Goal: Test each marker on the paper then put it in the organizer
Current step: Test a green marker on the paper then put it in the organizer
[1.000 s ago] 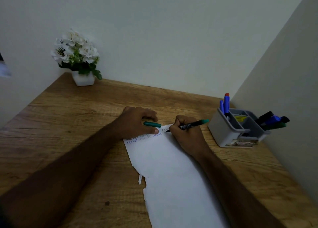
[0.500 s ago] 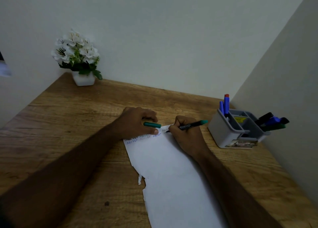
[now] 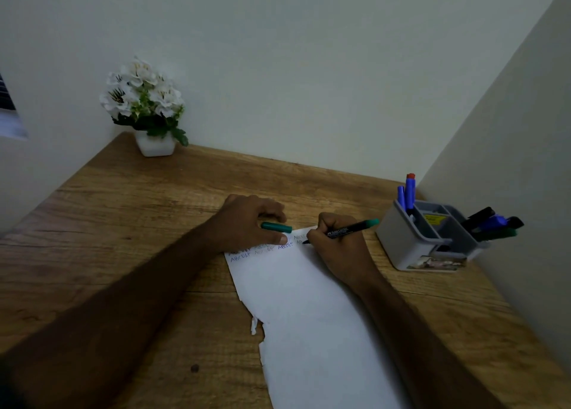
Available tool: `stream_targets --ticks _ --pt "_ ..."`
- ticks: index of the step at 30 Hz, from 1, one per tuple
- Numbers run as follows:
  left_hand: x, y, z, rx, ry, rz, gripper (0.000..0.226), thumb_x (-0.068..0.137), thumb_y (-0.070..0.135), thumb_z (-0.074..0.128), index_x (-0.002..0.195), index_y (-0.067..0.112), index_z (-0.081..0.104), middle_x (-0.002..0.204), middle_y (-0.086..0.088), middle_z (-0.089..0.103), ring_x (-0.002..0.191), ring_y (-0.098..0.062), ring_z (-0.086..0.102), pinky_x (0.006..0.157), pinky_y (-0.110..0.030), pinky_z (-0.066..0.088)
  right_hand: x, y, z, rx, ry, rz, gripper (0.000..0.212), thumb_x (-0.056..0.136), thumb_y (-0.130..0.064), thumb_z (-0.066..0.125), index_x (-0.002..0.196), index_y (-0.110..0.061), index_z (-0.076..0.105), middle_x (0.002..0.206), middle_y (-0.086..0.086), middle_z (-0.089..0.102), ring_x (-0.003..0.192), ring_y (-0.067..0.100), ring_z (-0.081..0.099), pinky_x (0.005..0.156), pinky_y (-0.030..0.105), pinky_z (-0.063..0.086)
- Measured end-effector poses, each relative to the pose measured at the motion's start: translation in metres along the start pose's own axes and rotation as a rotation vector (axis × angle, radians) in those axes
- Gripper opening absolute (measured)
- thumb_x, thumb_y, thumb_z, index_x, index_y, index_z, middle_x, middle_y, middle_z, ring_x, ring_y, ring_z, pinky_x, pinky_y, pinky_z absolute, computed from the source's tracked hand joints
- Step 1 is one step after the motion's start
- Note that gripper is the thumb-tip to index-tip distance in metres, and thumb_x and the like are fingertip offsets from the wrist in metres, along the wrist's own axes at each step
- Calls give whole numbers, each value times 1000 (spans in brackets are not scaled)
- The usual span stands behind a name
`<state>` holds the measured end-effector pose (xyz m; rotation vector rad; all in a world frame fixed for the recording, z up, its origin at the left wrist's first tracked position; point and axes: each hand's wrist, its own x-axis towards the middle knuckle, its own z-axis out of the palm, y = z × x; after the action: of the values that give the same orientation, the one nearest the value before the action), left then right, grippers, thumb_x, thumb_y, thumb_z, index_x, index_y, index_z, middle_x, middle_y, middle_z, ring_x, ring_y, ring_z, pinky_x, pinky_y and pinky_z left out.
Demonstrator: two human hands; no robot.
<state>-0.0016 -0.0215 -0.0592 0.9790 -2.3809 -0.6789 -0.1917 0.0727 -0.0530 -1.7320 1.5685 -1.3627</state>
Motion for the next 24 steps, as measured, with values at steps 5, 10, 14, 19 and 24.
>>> stream_targets --ticks 5,10,14,19,24 --pt "1 -1 0 -4 18 -7 41 74 51 76 112 36 69 134 17 58 121 -4 53 111 -47 33 1 4 0 -27 67 28 34 75 9 62 53 -7 41 52 0 40 52 5 34 48 19 28" --pt "0 -1 0 7 15 -2 42 75 51 76 113 35 69 135 15 57 122 -5 52 111 -48 32 3 5 1 -55 68 44 38 75 8 63 53 -12 39 50 -4 38 51 4 32 48 20 26" --pt "1 -2 1 1 13 -3 43 74 53 75 113 35 68 136 15 57 123 -5 52 111 -49 33 2 3 0 -69 43 26 42 76 8 62 53 -15 36 51 -4 36 52 5 30 47 21 24" --pt "2 -5 3 -11 16 -17 44 72 55 75 112 38 68 135 19 57 119 0 51 112 -47 32 2 3 -1 -38 69 45 41 74 11 61 52 -13 37 50 -7 36 52 5 30 47 19 24" --pt "2 -6 3 -14 28 -3 43 72 54 76 110 37 69 133 18 59 118 0 52 112 -46 33 3 1 0 -52 74 32 43 74 11 62 51 -15 36 49 -8 36 51 5 31 47 19 24"
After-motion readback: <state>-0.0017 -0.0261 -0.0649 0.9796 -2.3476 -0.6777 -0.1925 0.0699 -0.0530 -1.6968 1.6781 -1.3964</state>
